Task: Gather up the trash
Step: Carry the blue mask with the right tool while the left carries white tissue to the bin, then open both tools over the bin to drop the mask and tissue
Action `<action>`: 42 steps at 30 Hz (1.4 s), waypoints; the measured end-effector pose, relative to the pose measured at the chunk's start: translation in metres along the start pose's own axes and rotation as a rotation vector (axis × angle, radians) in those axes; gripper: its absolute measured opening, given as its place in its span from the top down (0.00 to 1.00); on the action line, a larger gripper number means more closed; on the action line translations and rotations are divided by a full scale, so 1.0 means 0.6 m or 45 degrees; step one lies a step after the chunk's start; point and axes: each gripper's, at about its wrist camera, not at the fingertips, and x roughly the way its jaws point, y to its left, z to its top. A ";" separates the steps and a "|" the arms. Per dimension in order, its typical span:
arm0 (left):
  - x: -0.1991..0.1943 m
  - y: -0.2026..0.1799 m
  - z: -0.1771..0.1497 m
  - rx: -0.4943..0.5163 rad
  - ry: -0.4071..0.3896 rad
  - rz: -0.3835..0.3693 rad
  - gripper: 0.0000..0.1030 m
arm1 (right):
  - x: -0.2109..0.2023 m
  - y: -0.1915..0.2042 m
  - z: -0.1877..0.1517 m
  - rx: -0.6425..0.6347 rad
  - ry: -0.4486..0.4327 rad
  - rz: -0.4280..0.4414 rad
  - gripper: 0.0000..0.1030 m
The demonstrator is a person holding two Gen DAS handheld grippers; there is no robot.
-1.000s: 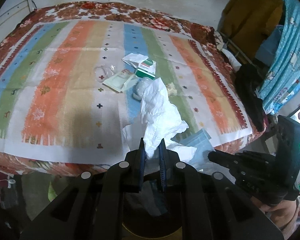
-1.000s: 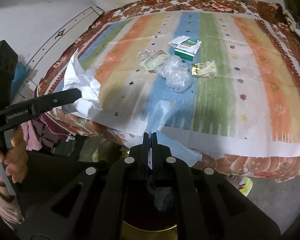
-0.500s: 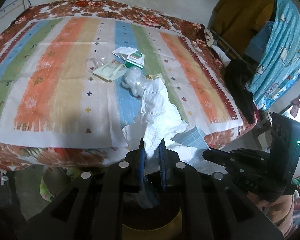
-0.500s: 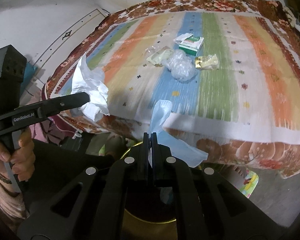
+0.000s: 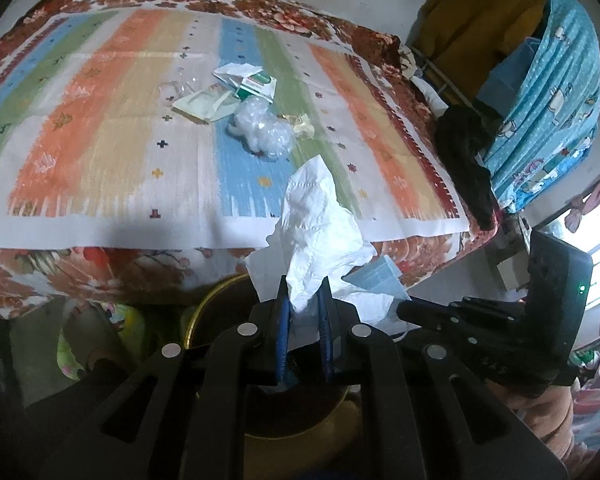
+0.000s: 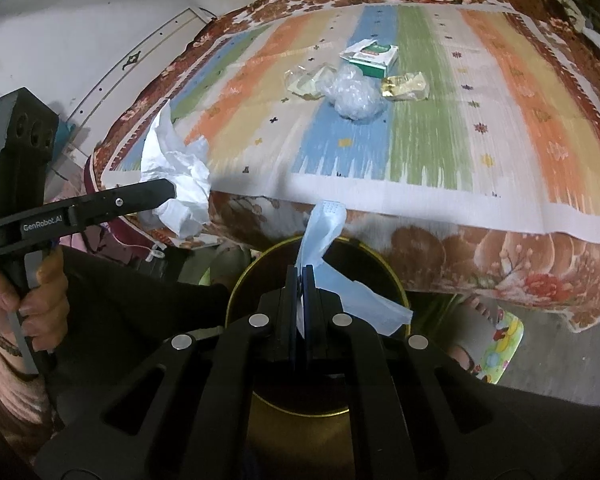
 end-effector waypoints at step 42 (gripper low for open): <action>0.031 0.021 -0.106 -0.132 0.068 0.069 0.53 | 0.043 0.006 -0.070 0.134 0.085 0.013 0.76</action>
